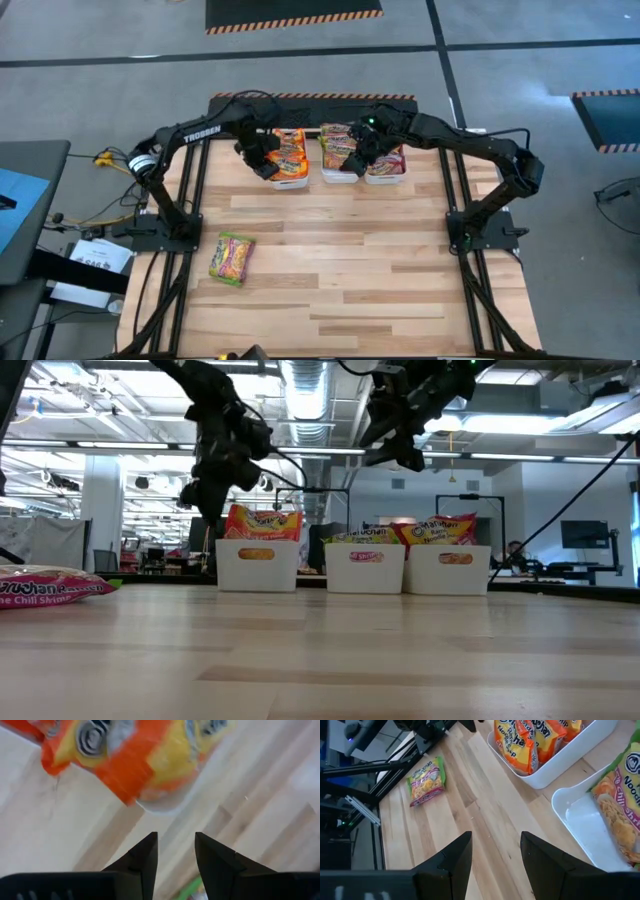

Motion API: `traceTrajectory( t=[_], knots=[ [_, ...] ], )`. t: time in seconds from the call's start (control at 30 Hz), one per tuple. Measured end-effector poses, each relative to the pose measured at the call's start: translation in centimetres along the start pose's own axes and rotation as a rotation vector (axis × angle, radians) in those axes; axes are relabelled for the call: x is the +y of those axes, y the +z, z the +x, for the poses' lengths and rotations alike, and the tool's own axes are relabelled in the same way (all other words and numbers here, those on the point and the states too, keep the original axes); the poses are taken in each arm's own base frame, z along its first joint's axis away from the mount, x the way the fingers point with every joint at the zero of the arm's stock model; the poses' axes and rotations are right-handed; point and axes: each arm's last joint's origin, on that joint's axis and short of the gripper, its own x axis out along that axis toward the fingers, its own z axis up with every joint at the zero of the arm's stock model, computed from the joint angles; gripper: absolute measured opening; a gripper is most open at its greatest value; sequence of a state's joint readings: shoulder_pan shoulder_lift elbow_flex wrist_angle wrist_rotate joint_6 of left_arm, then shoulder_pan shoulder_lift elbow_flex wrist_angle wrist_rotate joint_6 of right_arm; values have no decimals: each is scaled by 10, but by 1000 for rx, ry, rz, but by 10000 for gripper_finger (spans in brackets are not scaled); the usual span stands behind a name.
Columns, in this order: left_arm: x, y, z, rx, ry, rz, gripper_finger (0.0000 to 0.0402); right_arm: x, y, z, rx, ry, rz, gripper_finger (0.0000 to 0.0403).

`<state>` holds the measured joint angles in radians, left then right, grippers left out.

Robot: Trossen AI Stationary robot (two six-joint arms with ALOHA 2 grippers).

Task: Sort Maruchan noodles
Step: Put the orange noodle pack into the left white bin

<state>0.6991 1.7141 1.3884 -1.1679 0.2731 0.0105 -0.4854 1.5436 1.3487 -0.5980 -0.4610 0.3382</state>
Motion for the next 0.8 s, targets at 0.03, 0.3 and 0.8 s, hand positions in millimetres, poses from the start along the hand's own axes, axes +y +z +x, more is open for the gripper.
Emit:
traceTrajectory(
  t=[0.03,0.3,0.8],
  knots=[
    [1,-1,4,-24,10,-7,114,0,0,0,-1,-4,1,193],
    [10,1,27,-164,77,-43,114,-1,0,0,-7,-19,3,193],
    [15,-8,47,-175,19,-86,114,-1,0,0,-8,-21,12,193]
  ],
)
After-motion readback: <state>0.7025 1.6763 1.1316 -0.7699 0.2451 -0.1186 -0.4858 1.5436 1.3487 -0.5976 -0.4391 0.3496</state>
